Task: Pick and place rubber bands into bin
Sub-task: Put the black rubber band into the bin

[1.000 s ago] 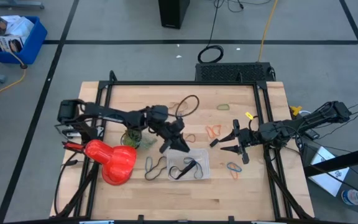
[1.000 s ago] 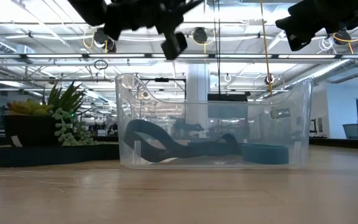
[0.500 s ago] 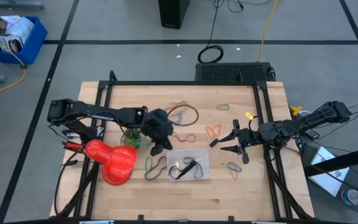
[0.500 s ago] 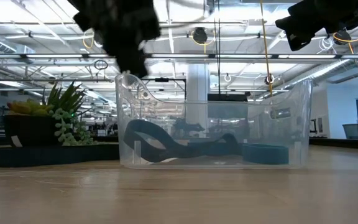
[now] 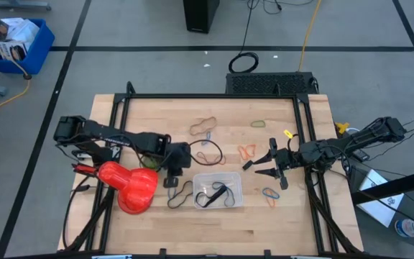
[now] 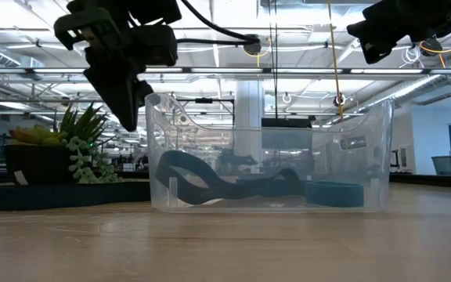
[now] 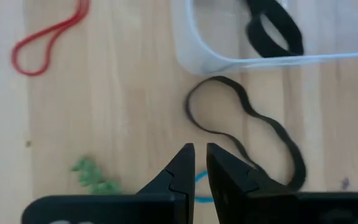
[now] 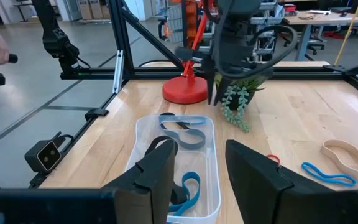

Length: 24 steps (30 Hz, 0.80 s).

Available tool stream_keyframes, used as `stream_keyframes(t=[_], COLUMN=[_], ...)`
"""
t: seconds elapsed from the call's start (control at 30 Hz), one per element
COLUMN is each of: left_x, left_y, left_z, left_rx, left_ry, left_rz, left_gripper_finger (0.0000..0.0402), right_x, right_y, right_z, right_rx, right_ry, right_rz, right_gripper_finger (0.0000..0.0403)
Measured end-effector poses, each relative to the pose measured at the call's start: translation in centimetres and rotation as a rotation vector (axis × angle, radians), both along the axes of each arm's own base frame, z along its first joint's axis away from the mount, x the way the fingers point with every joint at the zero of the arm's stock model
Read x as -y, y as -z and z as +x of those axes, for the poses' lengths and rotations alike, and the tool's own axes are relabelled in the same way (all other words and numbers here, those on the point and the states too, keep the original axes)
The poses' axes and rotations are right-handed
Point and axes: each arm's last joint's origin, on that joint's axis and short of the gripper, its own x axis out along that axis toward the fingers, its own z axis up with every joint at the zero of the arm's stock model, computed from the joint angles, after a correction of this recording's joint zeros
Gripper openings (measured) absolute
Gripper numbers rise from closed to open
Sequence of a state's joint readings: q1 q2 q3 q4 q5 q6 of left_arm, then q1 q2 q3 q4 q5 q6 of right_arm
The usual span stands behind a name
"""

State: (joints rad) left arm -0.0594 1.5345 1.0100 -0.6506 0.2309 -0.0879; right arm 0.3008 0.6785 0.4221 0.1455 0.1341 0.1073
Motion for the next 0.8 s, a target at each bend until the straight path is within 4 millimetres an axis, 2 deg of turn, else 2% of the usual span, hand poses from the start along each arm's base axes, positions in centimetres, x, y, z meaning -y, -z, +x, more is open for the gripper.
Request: stream_keyframes(t=[0.6,0.8], left_x=[1.0,1.8], left_y=[0.0,0.0], left_z=[-0.1,0.0], left_rx=[-0.022,0.012], left_ry=[-0.047,-0.072], left_rz=[-0.035,0.096], left_gripper_finger=[0.0047,0.0047], right_x=[0.1,0.1], right_y=[0.0,0.0], right_z=[0.0,0.0], right_rx=[0.005,0.006], right_ry=[0.045,0.043], right_rz=[-0.025,-0.033], right_gripper_finger=[0.0141,0.0141])
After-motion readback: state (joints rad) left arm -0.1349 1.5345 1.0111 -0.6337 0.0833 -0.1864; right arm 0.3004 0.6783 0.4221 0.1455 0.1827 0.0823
